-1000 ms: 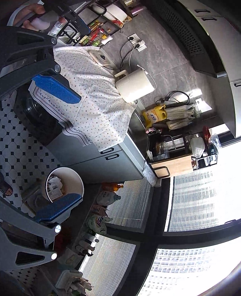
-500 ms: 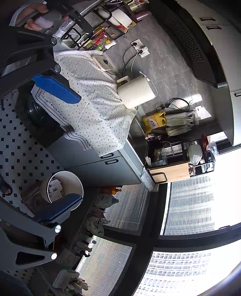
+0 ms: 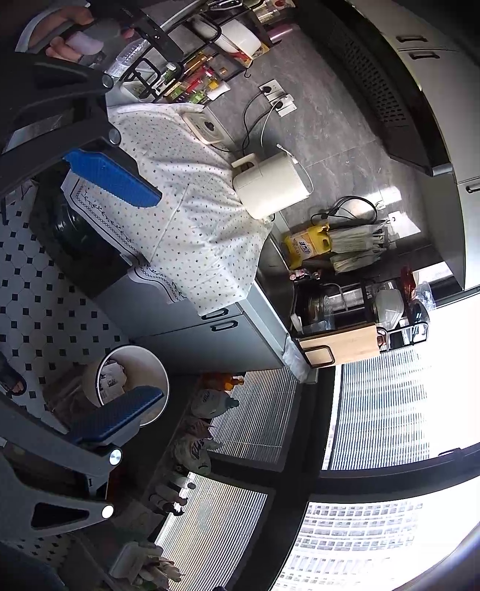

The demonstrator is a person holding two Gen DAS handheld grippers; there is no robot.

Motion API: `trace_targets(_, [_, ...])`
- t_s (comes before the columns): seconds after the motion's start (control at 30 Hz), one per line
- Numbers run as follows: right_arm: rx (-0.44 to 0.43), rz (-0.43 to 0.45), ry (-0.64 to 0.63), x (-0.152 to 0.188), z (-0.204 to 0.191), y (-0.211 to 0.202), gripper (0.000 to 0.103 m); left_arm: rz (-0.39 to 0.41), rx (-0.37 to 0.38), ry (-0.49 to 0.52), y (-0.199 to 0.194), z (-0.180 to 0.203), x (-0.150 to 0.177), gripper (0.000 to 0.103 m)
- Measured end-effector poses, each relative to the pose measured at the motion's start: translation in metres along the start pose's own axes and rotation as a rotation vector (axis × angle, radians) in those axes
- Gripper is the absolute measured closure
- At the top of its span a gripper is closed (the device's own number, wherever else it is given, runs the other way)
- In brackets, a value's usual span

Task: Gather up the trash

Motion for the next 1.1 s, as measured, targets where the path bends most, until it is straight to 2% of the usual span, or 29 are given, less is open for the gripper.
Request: trace_targets(1.1, [0.046, 0.013, 0.002, 0.0, -0.003, -0.008, 0.008, -0.003, 0.056, -0.007, 0.008, -0.013, -0.003, 0.006])
Point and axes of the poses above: each gripper's, at about its wrist camera, not at the fingertips, and y roughly the way its jaws point, z to its right, x to its underside, the point moved 4 cm from there along y, roughly the way its jaws point, and after that the axes turned 3 degrees about y, right-handed, at the moved point
